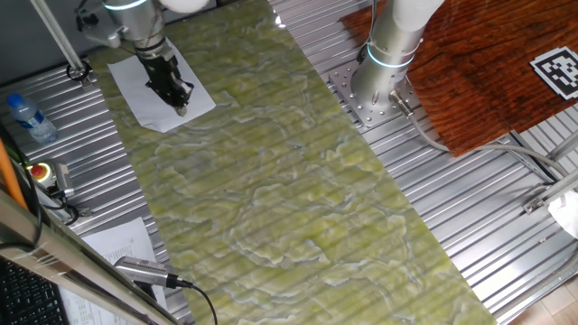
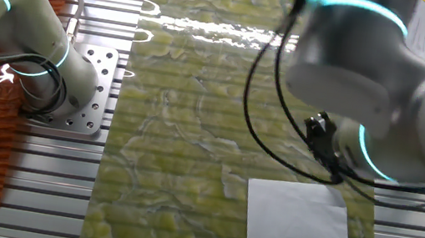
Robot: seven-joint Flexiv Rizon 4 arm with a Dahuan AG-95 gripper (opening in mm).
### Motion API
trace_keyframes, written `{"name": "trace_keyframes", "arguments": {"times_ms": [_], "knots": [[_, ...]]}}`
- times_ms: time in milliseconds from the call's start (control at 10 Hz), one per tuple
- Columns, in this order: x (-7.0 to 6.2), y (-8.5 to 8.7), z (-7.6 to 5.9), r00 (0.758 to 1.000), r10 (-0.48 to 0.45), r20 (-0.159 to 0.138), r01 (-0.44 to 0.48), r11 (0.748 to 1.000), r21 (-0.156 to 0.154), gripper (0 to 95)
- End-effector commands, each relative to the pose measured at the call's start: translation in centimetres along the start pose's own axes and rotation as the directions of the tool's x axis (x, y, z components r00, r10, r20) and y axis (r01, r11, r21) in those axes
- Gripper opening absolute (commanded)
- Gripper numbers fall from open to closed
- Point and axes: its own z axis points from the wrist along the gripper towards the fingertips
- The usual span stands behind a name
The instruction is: Flip over and spread out the paper that is laid flat on the table
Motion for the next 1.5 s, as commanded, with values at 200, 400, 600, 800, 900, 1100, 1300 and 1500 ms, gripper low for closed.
{"name": "trace_keyframes", "arguments": {"times_ms": [200,400,600,800,900,1100,1300,1500], "knots": [[-0.8,-2.4,0.3,0.849,-0.431,-0.306,0.49,0.859,0.149,0.0],[-0.3,-3.5,0.1,0.792,-0.498,-0.354,0.57,0.81,0.137,0.0],[0.8,-5.0,0.2,0.747,-0.55,-0.373,0.629,0.766,0.131,0.0],[1.4,-6.4,0.9,0.701,-0.602,-0.383,0.683,0.72,0.119,0.0],[1.4,-7.0,1.2,0.683,-0.619,-0.388,0.702,0.703,0.114,0.0],[1.1,-7.4,1.2,0.646,-0.654,-0.394,0.734,0.674,0.084,0.0],[1.1,-7.4,1.2,0.642,-0.688,-0.34,0.746,0.662,0.071,19.0],[1.1,-7.4,1.2,0.694,-0.628,-0.353,0.694,0.714,0.095,0.0]]}}
